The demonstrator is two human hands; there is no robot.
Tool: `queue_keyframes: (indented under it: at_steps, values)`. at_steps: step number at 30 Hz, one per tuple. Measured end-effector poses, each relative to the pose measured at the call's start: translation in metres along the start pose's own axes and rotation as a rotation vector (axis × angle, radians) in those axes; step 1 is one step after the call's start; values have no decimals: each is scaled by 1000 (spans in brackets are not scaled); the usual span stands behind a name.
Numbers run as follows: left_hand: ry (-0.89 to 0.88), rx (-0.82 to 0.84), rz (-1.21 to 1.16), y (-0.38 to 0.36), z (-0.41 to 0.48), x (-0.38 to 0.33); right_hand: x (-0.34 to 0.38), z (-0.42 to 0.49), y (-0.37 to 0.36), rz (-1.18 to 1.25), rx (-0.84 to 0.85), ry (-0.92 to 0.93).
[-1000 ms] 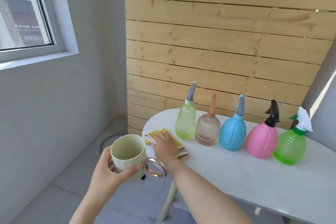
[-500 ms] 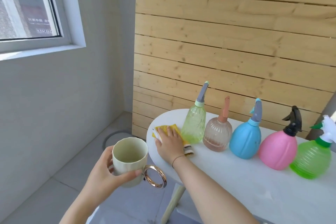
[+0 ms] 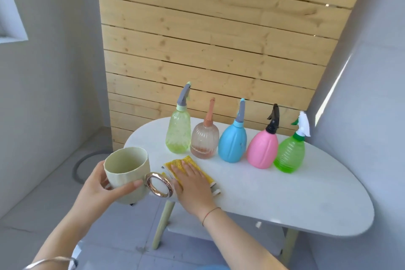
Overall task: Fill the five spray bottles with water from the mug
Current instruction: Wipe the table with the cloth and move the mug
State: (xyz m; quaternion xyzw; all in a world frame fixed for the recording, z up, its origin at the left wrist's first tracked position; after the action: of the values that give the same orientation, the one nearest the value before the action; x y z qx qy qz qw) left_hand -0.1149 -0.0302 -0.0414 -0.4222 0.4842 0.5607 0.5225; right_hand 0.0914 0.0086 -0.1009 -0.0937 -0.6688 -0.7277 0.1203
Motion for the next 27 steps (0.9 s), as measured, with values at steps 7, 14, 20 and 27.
queue_keyframes:
  at_steps: [7,14,20,27]
  values:
    - [13,107,-9,-59,0,-7,-88,-34,35,-1,-91,-133]
    - [-3,209,-7,-126,-3,-17,-166,-66,64,-75,-98,-242]
    - [-8,268,-12,-180,-9,-26,-257,-101,96,-112,-126,-358]
    - [-41,305,-35,-261,-13,-34,-335,-123,122,-159,-154,-466]
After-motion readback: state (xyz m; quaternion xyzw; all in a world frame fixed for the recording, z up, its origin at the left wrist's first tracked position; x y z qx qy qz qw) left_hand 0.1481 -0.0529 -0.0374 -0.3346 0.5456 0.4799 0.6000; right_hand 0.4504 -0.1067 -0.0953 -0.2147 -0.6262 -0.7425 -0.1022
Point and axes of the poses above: each hand's wrist, its own z-axis towards the middle knuckle, its own y-axis out of the back of the hand, x = y × z, the point moved 10 cm from there along z, towards the middle knuckle, and after that the axes turned 9 degrees about -y, right-handed, at the moved point
